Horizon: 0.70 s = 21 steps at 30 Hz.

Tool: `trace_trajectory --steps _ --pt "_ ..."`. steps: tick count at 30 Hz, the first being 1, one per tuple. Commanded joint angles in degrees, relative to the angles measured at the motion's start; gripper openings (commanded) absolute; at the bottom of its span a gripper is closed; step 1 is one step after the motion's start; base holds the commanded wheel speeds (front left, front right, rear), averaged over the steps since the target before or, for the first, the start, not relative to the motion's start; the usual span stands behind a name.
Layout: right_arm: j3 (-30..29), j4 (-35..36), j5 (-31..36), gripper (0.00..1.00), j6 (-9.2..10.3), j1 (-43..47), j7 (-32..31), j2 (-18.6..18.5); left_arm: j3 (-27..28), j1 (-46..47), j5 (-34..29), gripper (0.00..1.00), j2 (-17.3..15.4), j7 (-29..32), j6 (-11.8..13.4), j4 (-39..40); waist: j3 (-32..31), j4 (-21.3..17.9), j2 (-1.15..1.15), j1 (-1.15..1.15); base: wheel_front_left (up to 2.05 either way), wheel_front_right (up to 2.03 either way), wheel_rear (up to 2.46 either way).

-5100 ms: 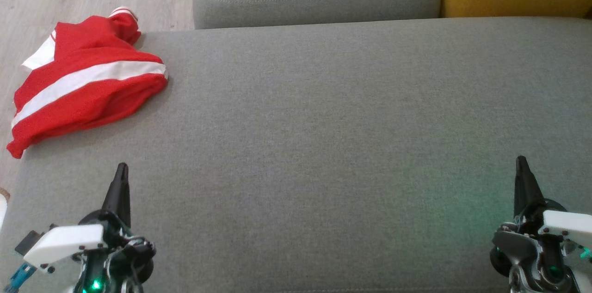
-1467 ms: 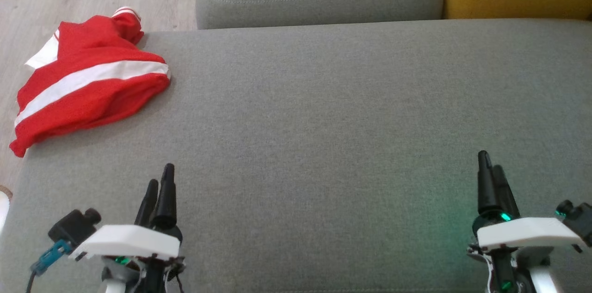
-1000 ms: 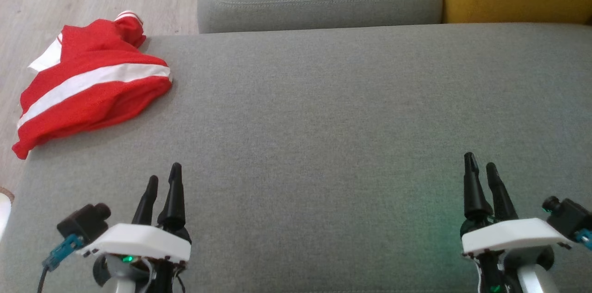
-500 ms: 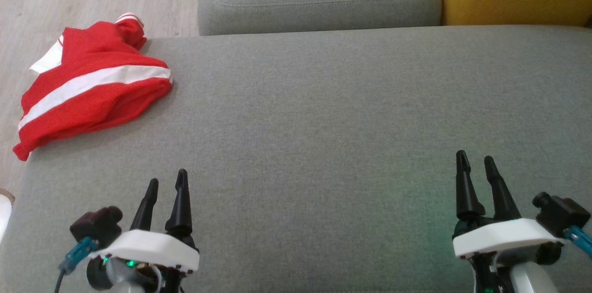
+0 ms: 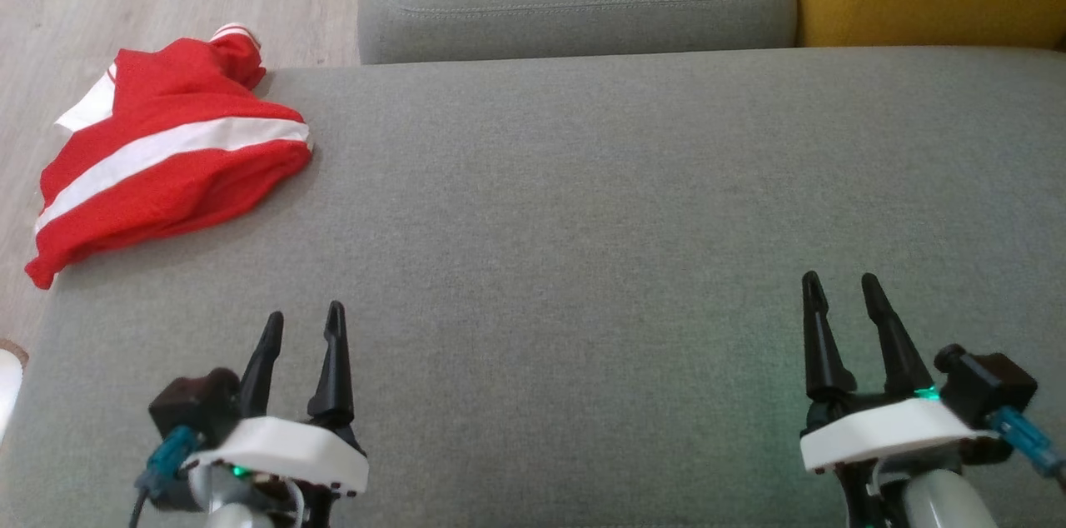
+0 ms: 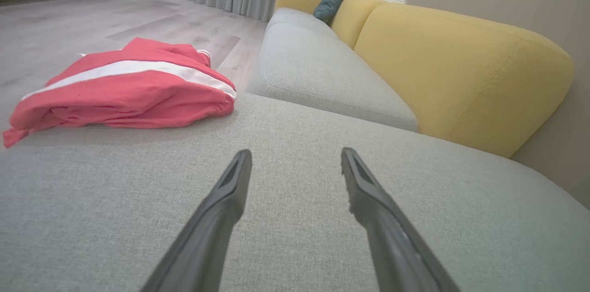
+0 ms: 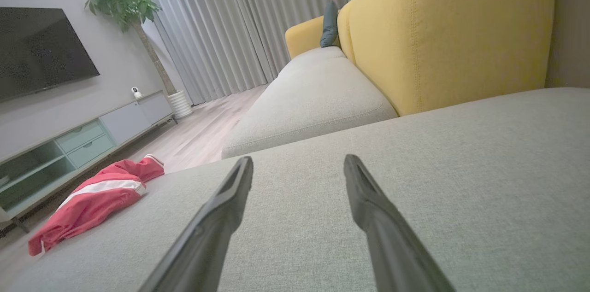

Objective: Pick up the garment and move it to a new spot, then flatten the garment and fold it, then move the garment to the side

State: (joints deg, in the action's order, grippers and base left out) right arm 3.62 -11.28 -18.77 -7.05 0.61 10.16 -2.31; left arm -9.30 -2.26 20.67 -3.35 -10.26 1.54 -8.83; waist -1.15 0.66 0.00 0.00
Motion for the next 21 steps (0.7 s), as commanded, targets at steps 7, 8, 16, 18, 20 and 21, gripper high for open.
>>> trace_trajectory --steps 7,8,16,18,20,21 --pt "1.88 2.45 6.26 1.0 -0.38 -2.13 2.05 -0.49 0.53 1.49 -6.08 1.0 -0.78 -1.97 0.89 3.01 0.07 0.05 0.0 0.0 0.0 0.0 0.0" --pt "1.95 2.48 6.96 1.0 -0.38 -2.15 2.22 -0.5 0.48 1.45 -6.7 1.0 -0.77 -2.13 0.92 3.0 0.06 0.05 0.0 0.0 0.0 0.0 0.0" --pt "2.32 2.01 12.52 1.0 -0.41 -2.3 3.57 -0.53 0.01 1.35 -12.05 1.0 -0.73 -3.48 1.33 3.39 0.03 0.14 0.0 0.0 0.0 0.0 0.0" --pt "2.3 1.91 13.9 1.0 -0.42 -2.39 3.91 -0.54 -0.07 1.28 -13.31 1.0 -0.69 -3.82 1.48 3.48 0.05 0.15 0.0 0.0 0.0 0.0 0.0" --pt "2.29 1.83 15.16 1.0 -0.43 -2.49 4.25 -0.55 -0.12 1.22 -14.41 1.0 -0.63 -4.15 1.57 3.57 0.06 0.14 0.0 0.0 0.0 0.0 0.0" --pt "2.29 1.83 15.78 1.0 -0.43 -2.56 4.41 -0.55 -0.16 1.19 -15.01 1.0 -0.61 -4.32 1.61 3.66 0.06 0.14 0.0 0.0 0.0 0.0 0.0"
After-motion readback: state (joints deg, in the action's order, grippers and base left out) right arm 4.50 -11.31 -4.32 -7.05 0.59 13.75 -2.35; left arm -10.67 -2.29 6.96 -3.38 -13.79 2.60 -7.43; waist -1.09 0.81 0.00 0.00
